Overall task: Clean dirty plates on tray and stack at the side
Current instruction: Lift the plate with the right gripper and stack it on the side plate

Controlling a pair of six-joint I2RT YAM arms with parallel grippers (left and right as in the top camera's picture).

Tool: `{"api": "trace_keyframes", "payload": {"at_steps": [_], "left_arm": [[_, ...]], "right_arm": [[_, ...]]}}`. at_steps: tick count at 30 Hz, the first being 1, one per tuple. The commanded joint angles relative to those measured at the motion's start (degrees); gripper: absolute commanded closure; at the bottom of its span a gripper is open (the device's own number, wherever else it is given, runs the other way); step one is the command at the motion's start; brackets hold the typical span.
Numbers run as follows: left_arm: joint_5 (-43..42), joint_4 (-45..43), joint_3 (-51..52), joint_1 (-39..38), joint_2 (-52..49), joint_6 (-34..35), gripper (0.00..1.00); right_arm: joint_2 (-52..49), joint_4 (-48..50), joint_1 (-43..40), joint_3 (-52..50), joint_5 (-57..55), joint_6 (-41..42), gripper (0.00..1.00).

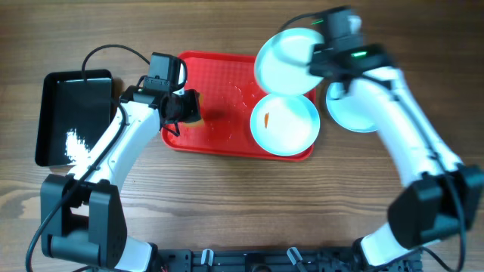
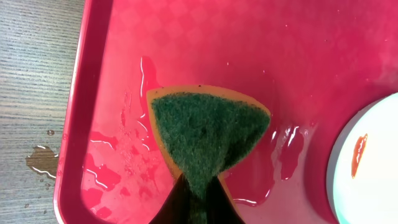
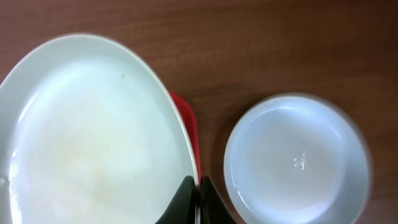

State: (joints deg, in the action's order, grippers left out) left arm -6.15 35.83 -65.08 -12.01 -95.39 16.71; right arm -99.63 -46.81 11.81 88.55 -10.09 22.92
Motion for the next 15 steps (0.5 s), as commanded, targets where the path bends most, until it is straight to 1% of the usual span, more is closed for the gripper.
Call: {"api": "trace_keyframes", "payload": {"at_steps": [1,3,4,6,8,10,12,13,14,15], "left_arm": [[-0.9,-0.2,0.31,0.22,0.79,0.48,0.96],[-0.9,-0.22,0.31,0.22,0.79,0.48,0.96],[-0.87,-0.26,0.31,0.22,0.79,0.48,0.96],[-0.87,-0.5,0.31,0.22,0.79,0.48,0.96],[-0.87,-0.46,0.31,0.22,0.79,0.46,0.96],[-0.87,-0.85,0.31,0.22,0.79,0.48,0.96],[-0.87,-1.22,0.31,0.22,0.79,0.48,0.96],[-0.87,-1.27,0.31,0.22,0.79,0.48,0.96],[-0.87,-1.33,0.31,0.22,0.79,0.48,0.96],[-0.87,-1.33,0.31,0.22,0.79,0.48,0.96]], "right_arm": [[2.64,-5.99,-13.55,-0.33,16.28,2.49,0.96],[2.56,-8.13,-21.31,-3.32,16.11,1.77,0.96],[2.56,-7.26,-24.81,-5.6,15.74,1.07,0.96],[2.54,-4.68,-29.18,-9.94,12.92,1.29,0.96],[2.47,-2.21,-31.34,-13.94,10.6,2.91,0.96],[2.45,2.45,-32.13,-19.28,10.51,5.64,0.96],[2.45,6.73,-31.87,-22.93,11.37,5.25,0.95],[2.45,8.24,-31.87,-24.0,12.98,4.28,0.73],[2.45,8.68,-31.8,-24.15,14.82,3.45,0.42],[2.45,8.72,-31.63,-24.15,15.93,3.43,0.24]]}}
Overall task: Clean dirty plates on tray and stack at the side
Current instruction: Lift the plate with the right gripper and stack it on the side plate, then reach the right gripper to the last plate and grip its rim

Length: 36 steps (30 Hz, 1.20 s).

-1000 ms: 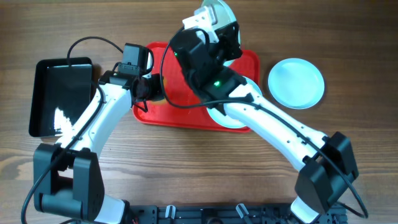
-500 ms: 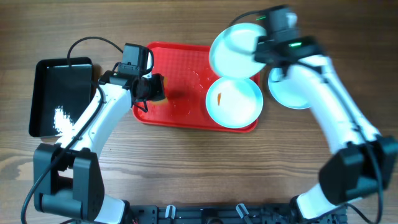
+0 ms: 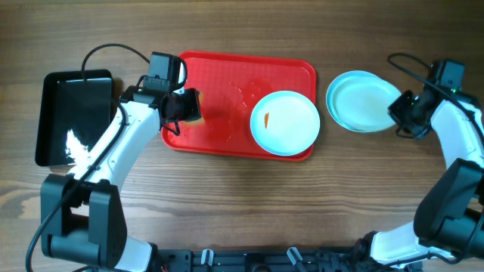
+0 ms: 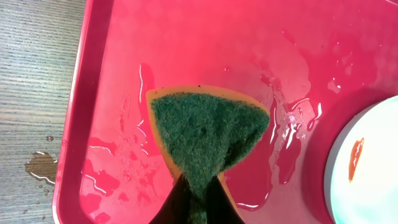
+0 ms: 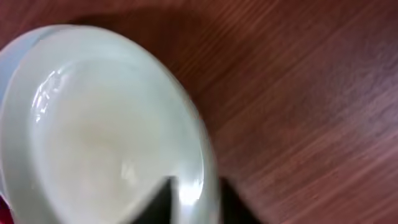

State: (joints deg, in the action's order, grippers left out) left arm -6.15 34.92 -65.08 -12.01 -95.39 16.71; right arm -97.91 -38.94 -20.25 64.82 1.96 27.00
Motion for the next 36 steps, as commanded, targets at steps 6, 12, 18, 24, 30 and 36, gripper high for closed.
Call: {"api": "trace_keyframes", "payload": {"at_steps": [6,12,18,24,30,36], "left_arm": [[-0.87,-0.44,0.31,0.22,0.79,0.48,0.96],[-0.9,-0.61,0.31,0.22,0.76,0.48,0.96],[-0.9,-0.55,0.31,0.22,0.76,0.48,0.96],[-0.9,-0.39,0.31,0.22,0.76,0.48,0.96],[-0.87,-0.35,0.31,0.22,0.76,0.48,0.96],[-0.87,-0.37,0.31,0.22,0.76,0.46,0.96]], "right_arm": [[0.72,1.42,6.36,-0.11,24.98,-11.96,0.0],[0.37,0.09,23.32,0.04,13.88,-14.84,0.23],[-5.95,2.8,28.85,0.04,3.52,-15.02,0.38],[-6.25,1.95,28.87,0.02,1.14,-14.93,0.73],[-6.38,0.5,28.87,-1.92,3.34,-15.04,0.76],[-6.56,1.51,28.87,-0.63,3.72,-15.06,0.96]]}}
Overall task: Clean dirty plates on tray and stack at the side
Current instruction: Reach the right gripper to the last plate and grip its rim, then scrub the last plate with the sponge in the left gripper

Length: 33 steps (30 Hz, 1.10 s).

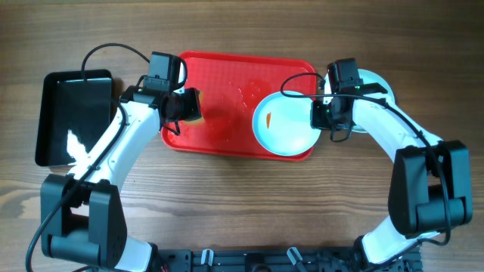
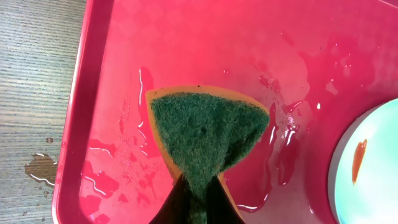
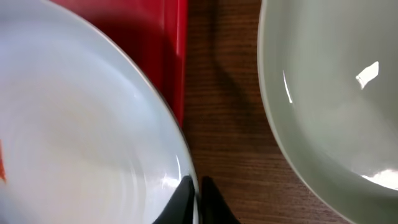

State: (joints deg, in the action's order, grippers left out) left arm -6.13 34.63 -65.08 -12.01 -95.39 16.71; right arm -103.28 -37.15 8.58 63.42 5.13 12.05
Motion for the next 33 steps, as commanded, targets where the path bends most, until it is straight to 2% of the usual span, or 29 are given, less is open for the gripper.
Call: {"api": "trace_keyframes", "payload": {"at_steps": [1,4,7,11,14,18,21,24,28,33], "left_arm": [[-0.9,-0.09,0.31,0.22,0.76,0.48,0.96],[-0.9,-0.11,0.31,0.22,0.76,0.46,0.96],[-0.92,-0.11,0.31,0.22,0.76,0.48,0.96],[-0.92,-0.5,0.31,0.22,0.76,0.48,0.96],[-0.9,-0.04,0.31,0.22,0.76,0.46,0.96],[-0.9,-0.11,0.31,0.22,0.76,0.46,0.96],[-0.94,-1.4,0.31,0.22,0.5,0.46,0.96],[-4.46,-3.58,0.31,-0.2,-1.18,0.04,0.96],[-4.98,-6.32,0.31,-3.37,-4.76,0.07,0.96],[-4.76,-7.45,0.31,-6.05,-9.33,1.75,0.96]], "right_arm": [[-1.11,-1.73,0.04,2.4,2.34,-0.11,0.96],[-1.07,-8.0,0.2,10.86,13.75,0.02,0.96],[-1.07,-7.58,2.43,13.51,16.72,2.82,0.96],[-4.44,-1.64,12.74,12.98,1.88,14.6,0.96],[-9.29,3.37,17.44,12.98,-0.7,19.69,0.96],[-15.58,5.29,18.51,12.98,0.15,20.39,0.96],[-17.29,8.5,18.51,12.98,7.41,14.19,0.96],[-17.27,10.38,18.51,12.98,9.07,11.82,0.96],[-17.27,13.88,18.53,12.98,9.07,12.68,0.96],[-17.27,13.46,18.58,12.96,6.1,14.01,0.96]]}}
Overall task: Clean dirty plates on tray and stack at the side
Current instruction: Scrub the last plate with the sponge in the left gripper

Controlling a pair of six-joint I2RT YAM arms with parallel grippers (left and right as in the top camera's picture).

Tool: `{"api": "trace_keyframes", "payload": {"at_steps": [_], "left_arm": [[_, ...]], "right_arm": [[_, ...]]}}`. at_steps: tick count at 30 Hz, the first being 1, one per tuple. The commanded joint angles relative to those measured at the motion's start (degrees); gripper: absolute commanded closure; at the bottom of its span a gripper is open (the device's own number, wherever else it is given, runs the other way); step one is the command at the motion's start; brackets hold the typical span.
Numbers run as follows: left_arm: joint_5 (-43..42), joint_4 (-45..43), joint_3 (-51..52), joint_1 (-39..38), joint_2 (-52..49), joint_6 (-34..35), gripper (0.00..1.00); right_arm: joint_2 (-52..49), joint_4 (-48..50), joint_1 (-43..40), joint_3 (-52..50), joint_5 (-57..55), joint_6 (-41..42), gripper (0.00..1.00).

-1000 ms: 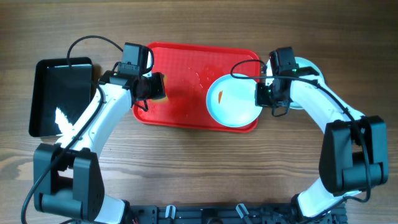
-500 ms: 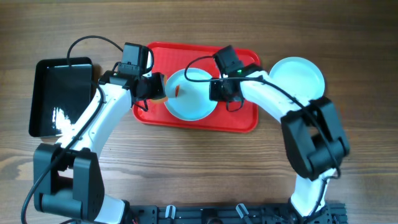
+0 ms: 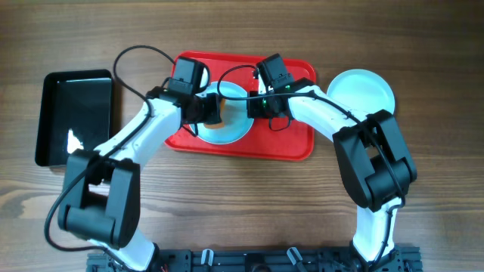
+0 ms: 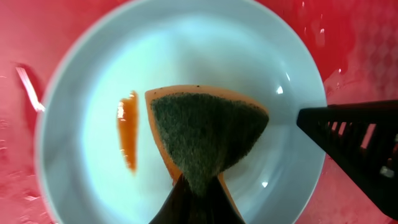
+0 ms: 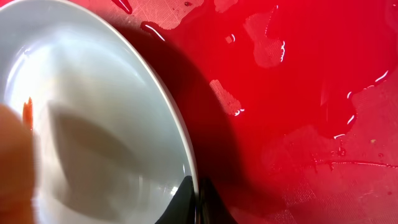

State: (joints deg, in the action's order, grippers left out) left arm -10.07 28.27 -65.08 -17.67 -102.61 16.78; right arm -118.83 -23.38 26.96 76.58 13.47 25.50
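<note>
A dirty white plate [image 3: 227,125] with an orange-red smear [image 4: 127,130] lies on the left half of the red tray [image 3: 295,140]. My left gripper [image 4: 198,186] is shut on a green and orange sponge [image 4: 208,134], which sits over the plate's middle just right of the smear. My right gripper [image 5: 196,193] is shut on the plate's right rim [image 5: 177,124], and its black finger shows at the right in the left wrist view. Clean plates [image 3: 363,91] are stacked on the table right of the tray.
A black tray [image 3: 76,117] holding some water lies at the far left. The red tray's floor [image 5: 298,93] is wet with puddles. Cables loop over the tray's back edge.
The dirty plate is now on the tray's left half instead of its right, my right gripper still shut on its rim. My left gripper's sponge is now over the plate rather than the bare tray.
My right gripper held a clean plate above the tray while the left kept the sponge on the tray's left end. The clean plate then lay on the stack at the right. Then the right gripper was shut on the dirty plate's rim, which now lies under the sponge.
</note>
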Motion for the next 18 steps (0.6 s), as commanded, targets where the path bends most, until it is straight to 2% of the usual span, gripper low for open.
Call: {"api": "trace_keyframes", "payload": {"at_steps": [1,10,12,13,18], "left_arm": [[-0.85,-1.7,0.31,-0.39,-2.23,2.4,0.96],[-0.76,-7.76,0.31,-2.36,-8.57,5.99,0.96],[5.95,-7.13,0.31,-2.34,-10.32,5.18,0.96],[11.89,-6.01,0.31,-2.36,-10.47,3.1,0.96],[39.8,-1.09,0.31,-2.36,-10.43,2.95,0.96]], "right_arm": [[-1.73,-0.31,0.2,-0.17,-2.8,0.61,0.96],[-1.73,-0.2,0.2,-0.17,-3.04,1.66,0.96],[-1.73,-0.24,0.2,-0.17,-3.19,1.6,0.96],[-1.73,-0.39,0.2,-0.17,-3.19,1.57,0.95],[-1.73,-0.48,0.2,-0.2,-3.43,1.51,0.96]]}}
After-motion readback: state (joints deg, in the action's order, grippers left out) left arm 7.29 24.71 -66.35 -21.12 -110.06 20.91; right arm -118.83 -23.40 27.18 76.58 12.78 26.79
